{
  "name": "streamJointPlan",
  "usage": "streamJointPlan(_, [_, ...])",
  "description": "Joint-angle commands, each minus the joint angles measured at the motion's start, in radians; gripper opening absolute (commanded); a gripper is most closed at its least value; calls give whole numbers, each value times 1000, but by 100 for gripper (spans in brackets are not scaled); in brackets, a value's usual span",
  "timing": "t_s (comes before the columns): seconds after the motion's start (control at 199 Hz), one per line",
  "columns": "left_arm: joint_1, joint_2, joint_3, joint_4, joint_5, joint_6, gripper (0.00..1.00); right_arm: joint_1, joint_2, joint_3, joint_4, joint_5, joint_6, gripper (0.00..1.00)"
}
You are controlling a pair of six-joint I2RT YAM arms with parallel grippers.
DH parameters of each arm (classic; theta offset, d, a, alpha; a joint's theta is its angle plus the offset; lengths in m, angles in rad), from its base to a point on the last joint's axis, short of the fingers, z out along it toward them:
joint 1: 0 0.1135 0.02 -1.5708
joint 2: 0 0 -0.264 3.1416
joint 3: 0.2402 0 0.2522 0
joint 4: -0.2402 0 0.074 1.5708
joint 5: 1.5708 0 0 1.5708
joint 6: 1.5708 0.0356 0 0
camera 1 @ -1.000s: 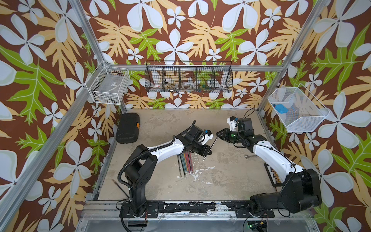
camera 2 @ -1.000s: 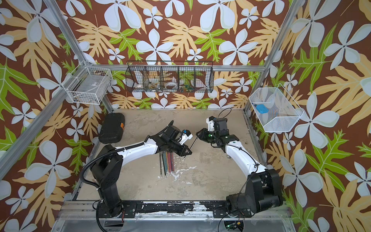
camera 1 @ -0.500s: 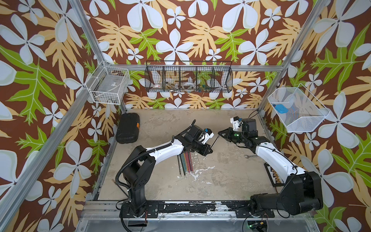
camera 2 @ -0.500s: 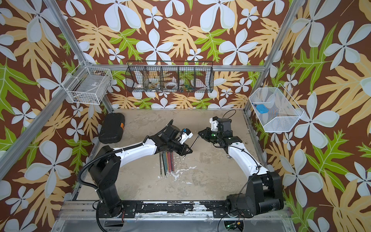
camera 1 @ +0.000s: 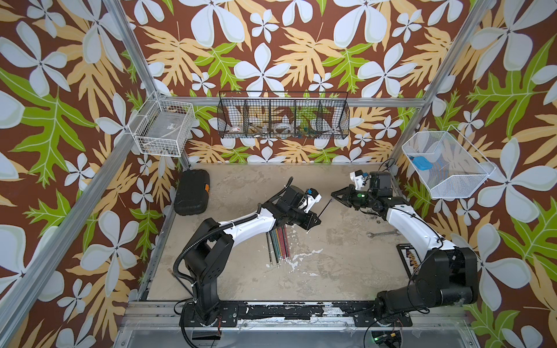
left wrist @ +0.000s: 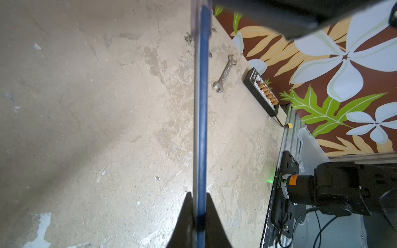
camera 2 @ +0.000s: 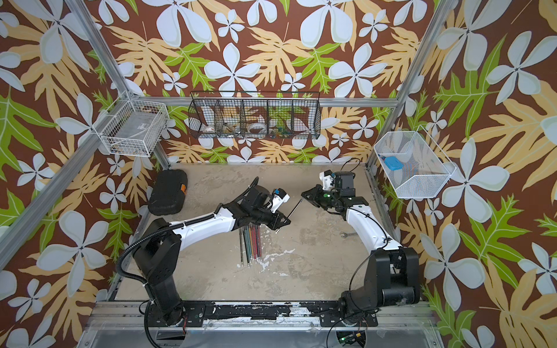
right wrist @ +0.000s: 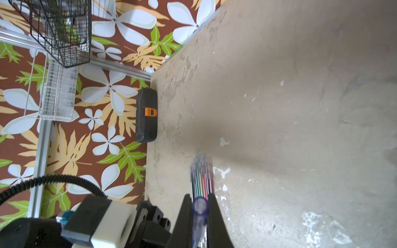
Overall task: Remove the protective cover of the pencils
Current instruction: Remove the protective sleeve from the pencil, then place the protective sleeve at the center of the board.
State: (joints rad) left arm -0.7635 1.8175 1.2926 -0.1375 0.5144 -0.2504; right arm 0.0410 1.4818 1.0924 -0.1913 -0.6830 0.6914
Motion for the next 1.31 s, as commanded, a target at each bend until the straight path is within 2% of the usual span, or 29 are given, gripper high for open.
streamJointPlan(0.0, [0, -7, -2, -57, 60, 25, 0, -19, 14, 20, 66, 161, -41, 0])
streamJointPlan(0.181, [0, -9, -3, -57, 65, 24, 0, -23, 29, 29, 64, 160, -43, 0])
streamJointPlan(0.321, [0, -15, -3, -56, 53, 22, 0, -23, 35, 24, 17, 213, -79, 0])
streamJointPlan(0.552, [0, -9, 1, -63, 31, 26, 0, -16, 58, -55, -63, 433, -128, 0])
streamJointPlan(0.703, [0, -11, 2, -63, 25, 28, 0, 16, 167, -8, -180, 580, -180, 0])
streamJointPlan(0.954, [0, -11, 4, -63, 37, 25, 0, 106, 281, 47, -199, 816, -278, 0])
streamJointPlan(1.3, [0, -7, 8, -67, 34, 28, 0, 106, 407, 110, -185, 816, -302, 5])
